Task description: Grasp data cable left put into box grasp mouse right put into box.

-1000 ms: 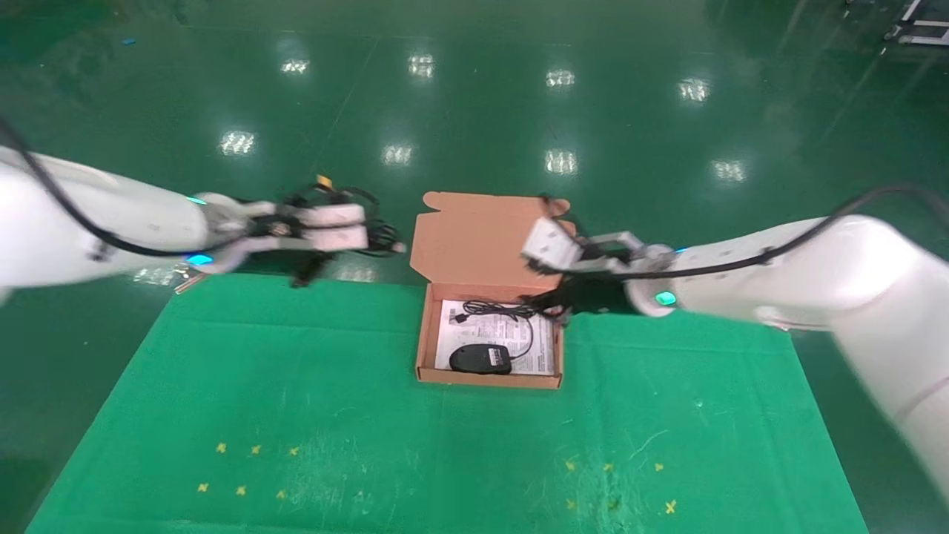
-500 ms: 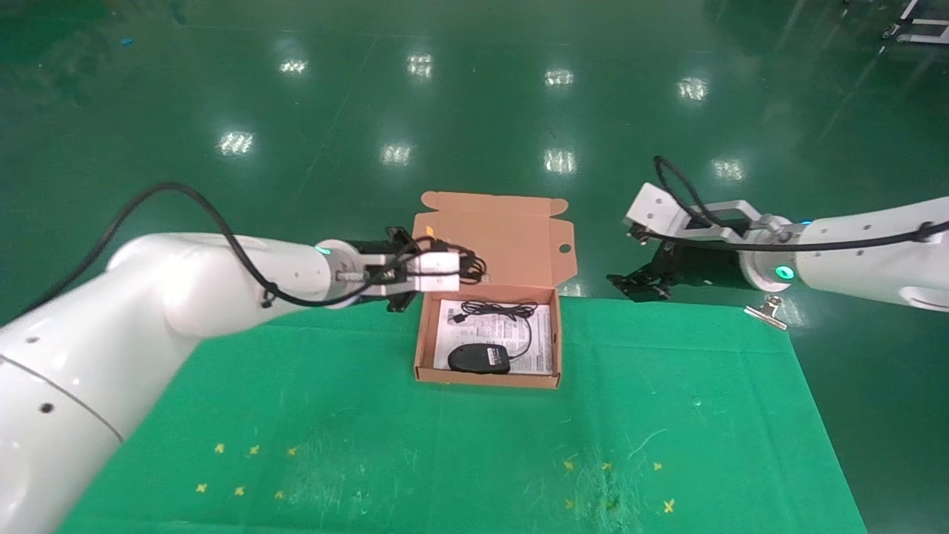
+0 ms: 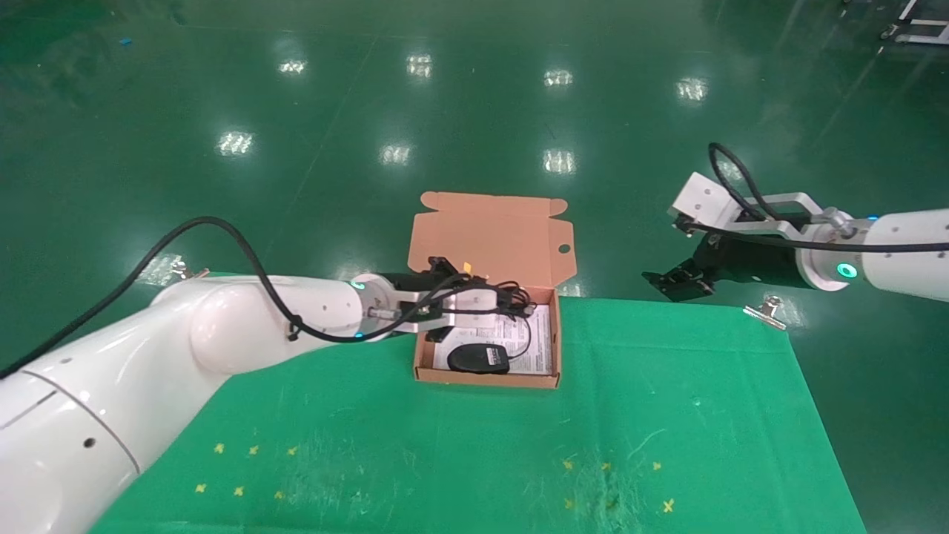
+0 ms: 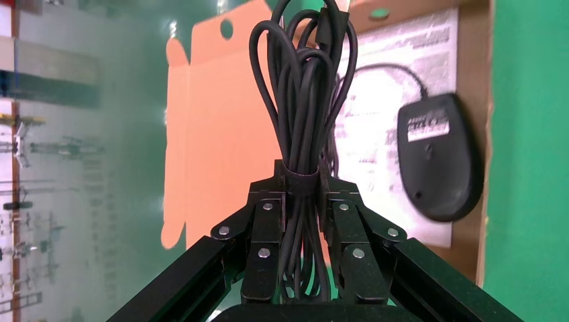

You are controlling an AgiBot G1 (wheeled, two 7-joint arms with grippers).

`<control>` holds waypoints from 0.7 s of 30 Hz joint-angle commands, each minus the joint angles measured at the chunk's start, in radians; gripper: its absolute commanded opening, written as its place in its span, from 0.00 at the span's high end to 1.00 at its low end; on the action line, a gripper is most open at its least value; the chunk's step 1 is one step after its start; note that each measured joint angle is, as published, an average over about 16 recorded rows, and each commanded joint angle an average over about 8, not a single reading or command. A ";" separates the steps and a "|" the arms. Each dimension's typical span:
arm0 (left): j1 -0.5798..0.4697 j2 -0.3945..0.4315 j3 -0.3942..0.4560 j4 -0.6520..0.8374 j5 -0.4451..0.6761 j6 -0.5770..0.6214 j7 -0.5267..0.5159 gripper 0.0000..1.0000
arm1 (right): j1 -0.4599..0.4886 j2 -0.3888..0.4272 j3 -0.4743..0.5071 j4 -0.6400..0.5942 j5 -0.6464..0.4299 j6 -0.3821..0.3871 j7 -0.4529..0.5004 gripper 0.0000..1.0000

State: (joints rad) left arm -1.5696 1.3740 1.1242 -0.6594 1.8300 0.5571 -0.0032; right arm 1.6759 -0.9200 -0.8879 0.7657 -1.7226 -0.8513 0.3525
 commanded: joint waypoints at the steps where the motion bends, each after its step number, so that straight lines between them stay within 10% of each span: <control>1: -0.004 0.000 0.033 -0.004 -0.036 -0.010 0.007 0.85 | -0.001 0.015 0.000 0.016 -0.003 -0.005 0.010 0.00; 8: -0.017 0.001 0.085 0.000 -0.090 -0.018 -0.001 0.00 | -0.003 0.030 -0.005 0.041 -0.019 -0.007 0.035 0.00; 21: -0.012 -0.016 0.081 -0.026 -0.089 -0.010 -0.002 0.00 | -0.001 0.028 -0.004 0.039 -0.019 -0.004 0.033 0.00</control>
State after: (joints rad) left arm -1.5844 1.3572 1.2073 -0.6925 1.7376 0.5445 -0.0122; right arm 1.6809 -0.8904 -0.8902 0.8109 -1.7447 -0.8515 0.3885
